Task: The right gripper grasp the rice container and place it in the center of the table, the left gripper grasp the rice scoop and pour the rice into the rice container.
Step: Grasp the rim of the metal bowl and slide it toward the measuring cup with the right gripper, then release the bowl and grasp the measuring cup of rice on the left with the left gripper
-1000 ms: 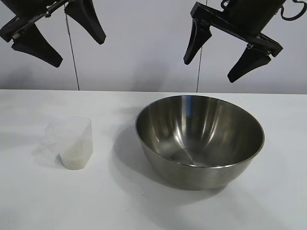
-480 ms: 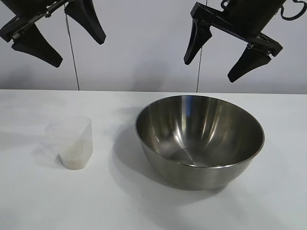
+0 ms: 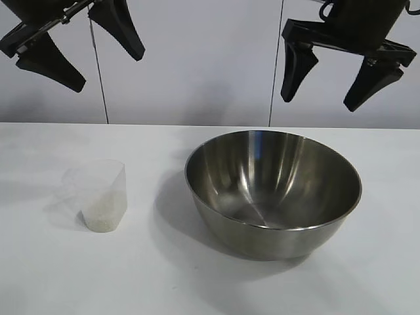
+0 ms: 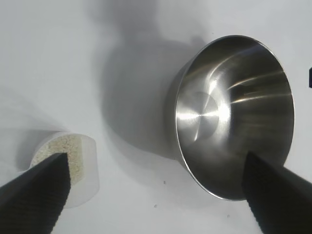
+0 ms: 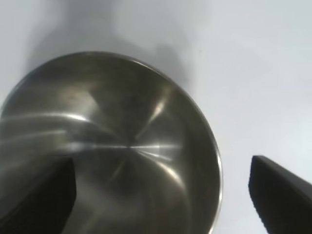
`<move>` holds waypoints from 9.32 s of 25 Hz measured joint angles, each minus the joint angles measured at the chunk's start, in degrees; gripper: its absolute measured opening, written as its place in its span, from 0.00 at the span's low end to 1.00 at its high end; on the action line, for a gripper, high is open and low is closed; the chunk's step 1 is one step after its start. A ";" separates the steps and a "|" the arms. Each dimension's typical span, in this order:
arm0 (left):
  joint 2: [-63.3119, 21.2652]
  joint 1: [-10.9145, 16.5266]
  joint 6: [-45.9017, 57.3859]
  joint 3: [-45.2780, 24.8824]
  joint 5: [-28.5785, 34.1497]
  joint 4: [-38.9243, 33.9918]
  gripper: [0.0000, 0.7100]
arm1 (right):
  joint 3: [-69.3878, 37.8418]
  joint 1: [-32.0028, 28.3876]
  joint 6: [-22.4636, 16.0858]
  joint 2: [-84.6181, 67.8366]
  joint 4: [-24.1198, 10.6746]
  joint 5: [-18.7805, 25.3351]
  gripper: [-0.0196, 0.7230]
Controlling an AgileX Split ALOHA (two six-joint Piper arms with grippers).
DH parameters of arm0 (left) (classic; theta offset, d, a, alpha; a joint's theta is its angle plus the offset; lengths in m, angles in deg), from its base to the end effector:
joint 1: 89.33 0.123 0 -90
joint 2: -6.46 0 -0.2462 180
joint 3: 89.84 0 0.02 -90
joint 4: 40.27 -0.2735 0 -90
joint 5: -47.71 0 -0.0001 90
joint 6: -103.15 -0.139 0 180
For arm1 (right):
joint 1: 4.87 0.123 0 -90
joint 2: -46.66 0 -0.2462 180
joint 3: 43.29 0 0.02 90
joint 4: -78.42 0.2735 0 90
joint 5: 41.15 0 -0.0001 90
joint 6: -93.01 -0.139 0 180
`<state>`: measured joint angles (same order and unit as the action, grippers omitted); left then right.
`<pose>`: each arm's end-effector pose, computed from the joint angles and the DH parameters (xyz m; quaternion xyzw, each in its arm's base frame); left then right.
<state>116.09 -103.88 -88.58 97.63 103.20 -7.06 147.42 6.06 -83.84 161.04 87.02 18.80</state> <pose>0.3820 -0.1640 0.2065 0.1035 0.9412 -0.2669 0.1792 0.4007 0.0957 0.1700 -0.0933 0.9830 0.0791 0.1370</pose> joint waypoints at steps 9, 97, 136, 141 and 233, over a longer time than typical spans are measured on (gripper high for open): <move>0.00 0.00 0.00 0.00 -1.38 0.00 0.97 | -11.85 0.00 -0.06 0.00 -0.73 -9.37 0.92; 0.00 0.00 0.00 0.00 -2.86 0.00 0.97 | -16.37 3.13 7.14 8.90 14.78 -17.79 0.04; 0.00 0.00 0.00 0.00 -3.26 0.00 0.97 | -4.28 1.85 -1.07 -0.09 9.88 -5.90 0.91; 0.00 0.00 -2.00 0.00 -3.44 0.00 0.97 | -4.10 -2.96 0.12 -0.84 14.94 -5.58 0.91; 18.45 -1.32 -2.31 -64.87 -121.54 -32.03 0.89 | -4.10 -4.18 4.01 -1.12 15.00 -4.26 0.91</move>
<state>134.54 -105.20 -90.89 32.76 -18.34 -39.10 143.32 1.87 -79.84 159.92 102.02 14.54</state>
